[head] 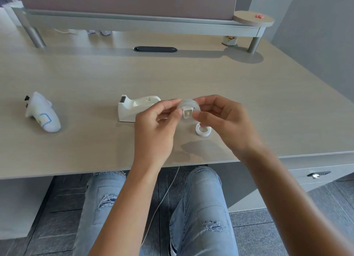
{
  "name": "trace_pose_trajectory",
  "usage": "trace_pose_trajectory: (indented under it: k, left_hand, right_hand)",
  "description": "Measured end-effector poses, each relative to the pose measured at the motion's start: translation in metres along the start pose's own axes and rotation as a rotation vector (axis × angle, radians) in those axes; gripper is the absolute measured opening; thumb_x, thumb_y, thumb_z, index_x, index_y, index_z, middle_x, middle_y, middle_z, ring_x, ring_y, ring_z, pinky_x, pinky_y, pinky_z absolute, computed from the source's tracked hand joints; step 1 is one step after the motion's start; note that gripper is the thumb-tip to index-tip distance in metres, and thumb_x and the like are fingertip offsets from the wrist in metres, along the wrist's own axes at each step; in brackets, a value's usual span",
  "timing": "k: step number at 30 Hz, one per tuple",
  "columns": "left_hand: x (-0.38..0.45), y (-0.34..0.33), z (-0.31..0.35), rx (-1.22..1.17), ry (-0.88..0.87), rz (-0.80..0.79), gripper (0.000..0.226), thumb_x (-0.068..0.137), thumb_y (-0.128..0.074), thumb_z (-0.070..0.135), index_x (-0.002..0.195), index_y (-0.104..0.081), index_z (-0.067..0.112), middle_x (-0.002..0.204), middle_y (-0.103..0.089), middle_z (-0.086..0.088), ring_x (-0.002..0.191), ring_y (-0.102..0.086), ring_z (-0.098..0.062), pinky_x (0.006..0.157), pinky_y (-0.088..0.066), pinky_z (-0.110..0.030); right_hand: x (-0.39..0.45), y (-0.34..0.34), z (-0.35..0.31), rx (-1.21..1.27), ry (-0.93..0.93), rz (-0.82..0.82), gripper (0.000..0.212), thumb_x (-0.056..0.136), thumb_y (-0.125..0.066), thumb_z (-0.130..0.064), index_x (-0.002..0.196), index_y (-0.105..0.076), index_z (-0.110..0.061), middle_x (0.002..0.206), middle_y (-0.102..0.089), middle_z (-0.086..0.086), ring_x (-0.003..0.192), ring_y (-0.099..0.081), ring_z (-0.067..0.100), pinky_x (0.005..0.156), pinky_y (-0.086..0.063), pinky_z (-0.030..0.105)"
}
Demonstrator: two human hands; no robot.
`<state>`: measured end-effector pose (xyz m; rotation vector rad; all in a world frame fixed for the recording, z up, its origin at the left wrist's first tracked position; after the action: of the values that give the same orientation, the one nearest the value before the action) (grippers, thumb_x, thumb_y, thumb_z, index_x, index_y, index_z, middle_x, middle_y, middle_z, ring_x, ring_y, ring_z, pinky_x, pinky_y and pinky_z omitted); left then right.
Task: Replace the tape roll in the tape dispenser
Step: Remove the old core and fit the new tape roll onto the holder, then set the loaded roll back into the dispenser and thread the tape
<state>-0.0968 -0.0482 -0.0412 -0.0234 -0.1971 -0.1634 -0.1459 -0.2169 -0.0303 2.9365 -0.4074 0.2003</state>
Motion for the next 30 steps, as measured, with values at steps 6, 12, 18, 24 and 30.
trace_pose_trajectory:
  k: [6,12,18,24,30]
  left_hand:
    - [0.002,0.017,0.005,-0.111,0.096,0.051,0.017,0.091,-0.074,0.007,0.100,-0.080,0.021,0.077,-0.078,0.014,0.069,-0.071,-0.011,0.078,-0.061,-0.031]
    - [0.006,0.034,0.011,-0.310,0.380,0.067,0.013,0.086,-0.075,0.005,0.097,-0.081,0.003,0.086,-0.073,-0.013,0.073,-0.063,-0.025,0.072,-0.060,-0.031]
    - [0.004,0.043,0.013,-0.232,0.276,0.054,0.022,0.099,-0.057,0.009,0.105,-0.078,0.008,0.090,-0.076,-0.017,0.074,-0.069,-0.028,0.077,-0.059,-0.042]
    - [0.000,0.047,0.003,-0.086,0.066,0.059,0.018,0.095,-0.070,0.006,0.111,-0.078,0.010,0.095,-0.080,-0.016,0.080,-0.076,-0.023,0.066,-0.058,-0.024]
    - [0.005,0.057,-0.008,0.102,-0.051,0.177,0.010,0.093,-0.074,0.018,0.100,-0.080,0.022,0.081,-0.077,0.008,0.072,-0.070,-0.008,0.073,-0.058,-0.029]
  right_hand:
    - [0.005,-0.013,-0.011,-0.109,0.106,-0.069,0.033,0.094,-0.075,-0.011,0.127,-0.072,-0.016,0.097,-0.074,0.002,0.087,-0.069,0.018,0.077,-0.057,0.054]
    - [0.003,-0.021,-0.012,-0.460,0.469,-0.187,0.045,0.085,-0.082,0.000,0.126,-0.072,-0.016,0.124,-0.066,0.005,0.099,-0.069,0.019,0.087,-0.060,0.035]
    - [0.008,-0.035,-0.013,-0.267,0.277,-0.006,0.014,0.090,-0.081,-0.022,0.103,-0.079,-0.019,0.099,-0.080,-0.004,0.087,-0.075,0.010,0.079,-0.058,0.027]
    - [0.015,-0.044,-0.015,-0.024,0.094,-0.078,0.020,0.093,-0.076,-0.011,0.113,-0.077,-0.007,0.102,-0.080,0.013,0.081,-0.073,0.019,0.077,-0.062,0.035]
    - [0.029,-0.052,-0.007,-0.017,0.037,-0.055,0.017,0.090,-0.079,-0.015,0.107,-0.079,-0.011,0.100,-0.082,0.003,0.084,-0.070,0.010,0.080,-0.055,0.027]
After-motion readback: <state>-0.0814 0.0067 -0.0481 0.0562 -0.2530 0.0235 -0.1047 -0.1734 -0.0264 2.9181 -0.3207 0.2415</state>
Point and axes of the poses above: each hand's wrist, its own x-axis towards the middle knuckle, its own y-axis out of the back of the hand, z = x × y, the point moved 1 cm from there along x, towards the middle knuckle
